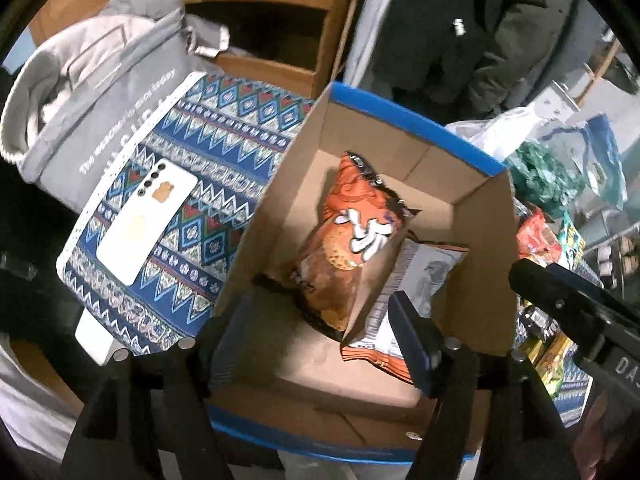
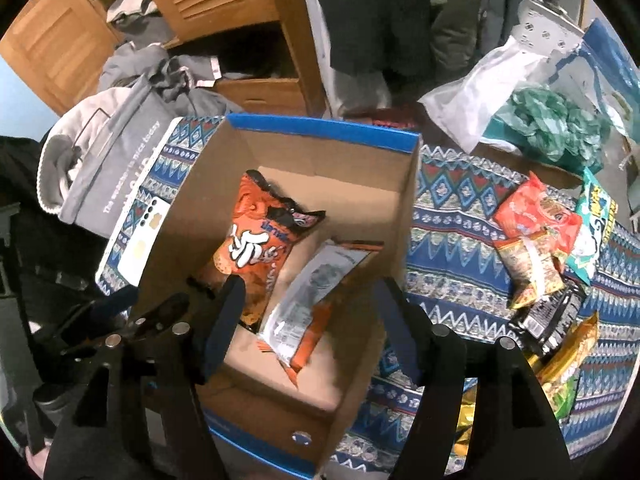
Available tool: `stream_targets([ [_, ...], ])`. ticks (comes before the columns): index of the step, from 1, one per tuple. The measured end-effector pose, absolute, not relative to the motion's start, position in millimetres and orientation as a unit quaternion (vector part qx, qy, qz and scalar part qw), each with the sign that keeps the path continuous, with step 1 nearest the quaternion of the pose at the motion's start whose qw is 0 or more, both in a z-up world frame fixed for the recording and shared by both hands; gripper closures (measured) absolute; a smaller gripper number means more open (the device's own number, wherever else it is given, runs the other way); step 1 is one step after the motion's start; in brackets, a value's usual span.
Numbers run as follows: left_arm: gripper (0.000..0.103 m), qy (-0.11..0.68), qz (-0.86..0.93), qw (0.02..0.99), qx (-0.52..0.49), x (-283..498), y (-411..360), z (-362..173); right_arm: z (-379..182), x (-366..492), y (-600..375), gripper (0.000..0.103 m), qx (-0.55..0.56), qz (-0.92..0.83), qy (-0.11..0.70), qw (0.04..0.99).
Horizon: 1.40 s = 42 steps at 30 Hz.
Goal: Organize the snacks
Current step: 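Move both tools back over the remaining snacks on the tablecloth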
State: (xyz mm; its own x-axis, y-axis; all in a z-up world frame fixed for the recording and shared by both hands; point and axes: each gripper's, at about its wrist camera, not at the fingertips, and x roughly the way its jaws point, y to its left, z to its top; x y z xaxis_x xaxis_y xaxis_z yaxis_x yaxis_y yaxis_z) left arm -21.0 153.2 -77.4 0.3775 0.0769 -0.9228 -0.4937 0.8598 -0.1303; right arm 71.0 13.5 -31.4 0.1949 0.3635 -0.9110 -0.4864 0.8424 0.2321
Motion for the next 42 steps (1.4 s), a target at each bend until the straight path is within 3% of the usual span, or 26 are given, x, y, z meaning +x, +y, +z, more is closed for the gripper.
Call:
stream_targets([
  [4,0.026,0.519,0.157,0.820,-0.186,-20,140,-68,-29,67,5,0.034,-0.068,0.271,0.564,0.777],
  [31,0.026,0.509,0.018,0.852,-0.118,1,-1,-47,-36,56,-165,0.034,-0.032,0.170,0.572,0.801],
  [42,0.026,0.529,-0.015,0.846,-0.070,4,-70,-69,-63,48,-236,0.034,0.001,0.102,0.594,0.798],
])
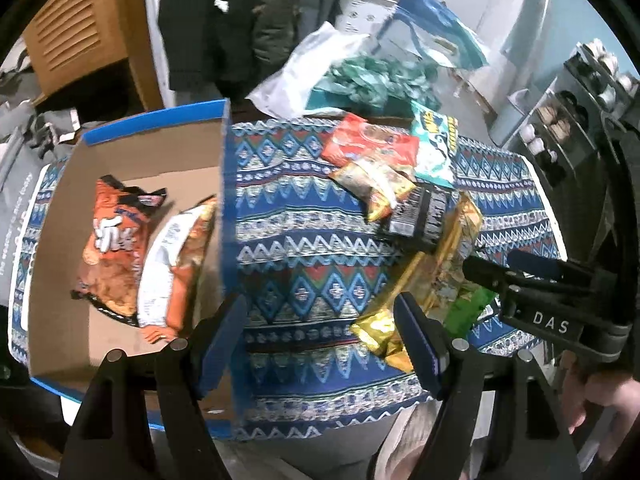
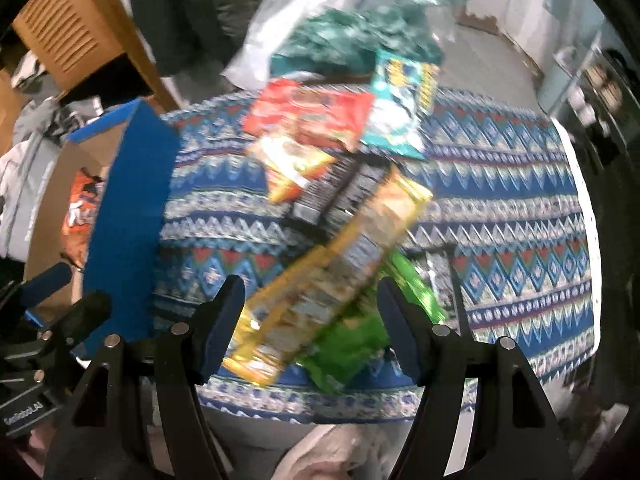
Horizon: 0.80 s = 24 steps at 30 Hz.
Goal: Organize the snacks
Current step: 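Move both tools back over the remaining snacks on the tablecloth, then grasp the long yellow bag with the left tool while the right grasps the green bag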
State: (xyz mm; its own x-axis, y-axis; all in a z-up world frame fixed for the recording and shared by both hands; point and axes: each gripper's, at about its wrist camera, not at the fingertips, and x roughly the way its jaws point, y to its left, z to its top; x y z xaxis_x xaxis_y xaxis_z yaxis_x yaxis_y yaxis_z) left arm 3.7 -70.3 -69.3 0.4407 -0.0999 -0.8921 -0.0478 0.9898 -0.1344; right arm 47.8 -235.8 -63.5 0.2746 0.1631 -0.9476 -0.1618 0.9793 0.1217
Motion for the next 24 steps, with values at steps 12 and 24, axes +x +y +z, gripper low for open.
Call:
stream_targets([
  [12,0.026,0.540,-0.045,0.840,-0.032,23,-117,-88,-103,43,-282,0.034,0.059,0.048,0.632,0.771],
  [24,0.026,0.568,-0.051,0.820,-0.037,34,-132,-118,-140,54,-292,0.034,0.088,0.035,0.660,0.746],
])
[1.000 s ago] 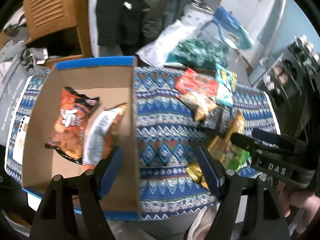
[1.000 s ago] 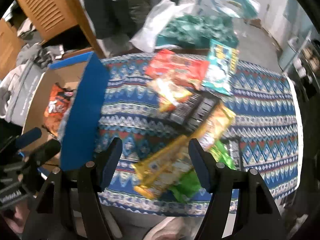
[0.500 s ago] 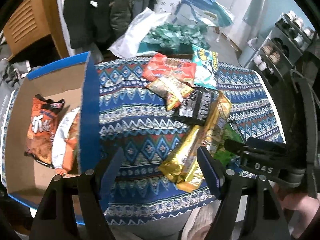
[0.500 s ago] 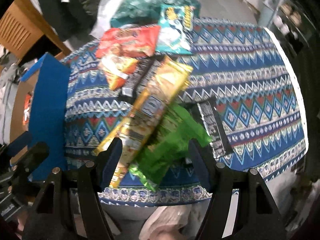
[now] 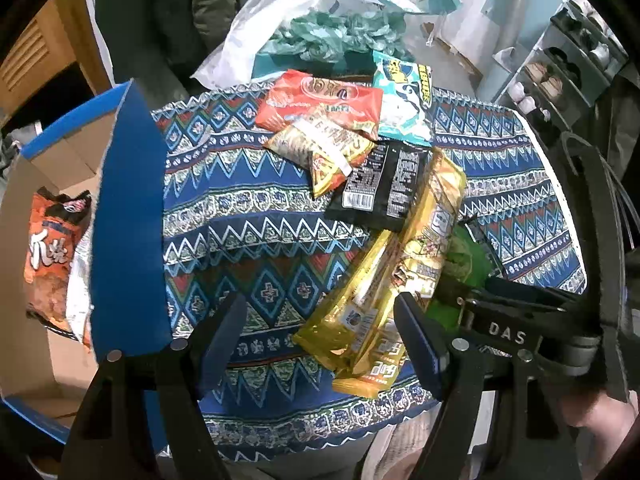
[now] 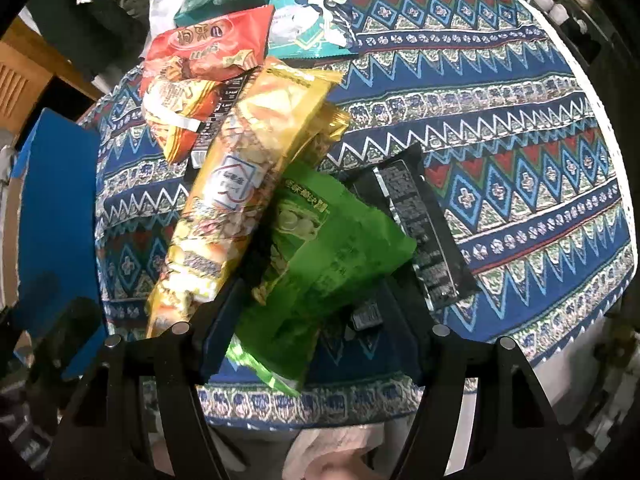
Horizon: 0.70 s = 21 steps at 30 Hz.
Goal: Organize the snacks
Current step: 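Grasp the long yellow bag with the left tool while the right grasps the green bag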
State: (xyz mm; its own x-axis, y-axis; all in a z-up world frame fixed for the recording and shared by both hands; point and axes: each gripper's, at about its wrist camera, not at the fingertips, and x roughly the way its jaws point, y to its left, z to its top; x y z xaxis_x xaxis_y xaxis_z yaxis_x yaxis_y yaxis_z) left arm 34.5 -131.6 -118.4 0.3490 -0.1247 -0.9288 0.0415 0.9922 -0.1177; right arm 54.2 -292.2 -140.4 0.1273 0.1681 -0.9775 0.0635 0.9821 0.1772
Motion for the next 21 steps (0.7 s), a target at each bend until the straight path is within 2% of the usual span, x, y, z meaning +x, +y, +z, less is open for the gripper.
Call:
stream_targets([
  [5,0.026,0.580,-0.049,0.812,-0.042,40,-131,-129,-150,62,-288,0.035,0.083,0.038,0.661,0.745],
  [8,0.026,0.585,-0.049,0.808,-0.046,42,-132,-133,-153,65,-284,0.050,0.072,0.042,0.655,0.751],
  [11,0.026,0.586,-0.054,0.807,-0.054,44,-134,-134,-149,68,-282,0.055,0.059,0.048,0.647,0.759],
  [21,0.023,0.587,-0.070,0.803,-0.075,52,-161,-136,-129,72,-307,0.058,0.028,0.038,0.627,0.778],
])
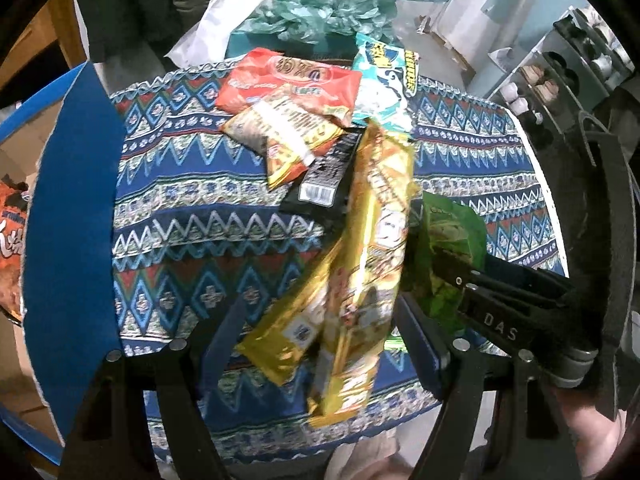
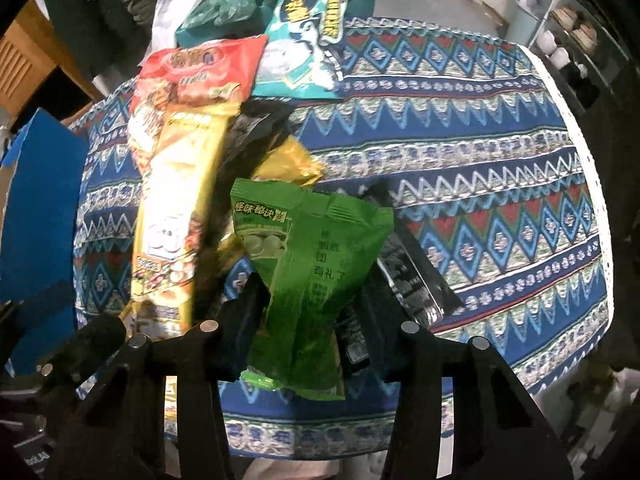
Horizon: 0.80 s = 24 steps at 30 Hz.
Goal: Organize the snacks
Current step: 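Grasp the long yellow bag with the left tool while the right grasps the green bag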
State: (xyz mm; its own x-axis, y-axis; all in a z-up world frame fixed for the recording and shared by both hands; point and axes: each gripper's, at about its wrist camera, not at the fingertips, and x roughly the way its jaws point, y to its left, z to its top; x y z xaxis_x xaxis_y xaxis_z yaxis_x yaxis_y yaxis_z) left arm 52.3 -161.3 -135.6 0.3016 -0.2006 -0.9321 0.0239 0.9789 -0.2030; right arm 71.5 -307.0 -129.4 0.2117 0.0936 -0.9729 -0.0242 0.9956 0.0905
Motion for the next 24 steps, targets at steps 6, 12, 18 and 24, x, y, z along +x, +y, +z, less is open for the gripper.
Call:
stream_targets([
  [6,0.022,0.594,-0.061,0.800,-0.069,60,-179,-143,-130,75,-337,0.058,0.053,0.020,0.625,0.779],
  [12,0.022,0.606,-0.060,0.791,-0.064,67,-194,-155,-133,81,-359,0.058,0.082,0.012,0.625,0.777],
  [18,0.022,0.610,-0.051,0.789,-0.052,74,-206,-168,-136,81,-361,0.058,0.087,0.015,0.625,0.776],
  [24,0.039,0.612,-0.047,0.789,-0.027,79,-207,-177,-139,85,-361,0.063,0.083,0.019,0.623,0.777],
])
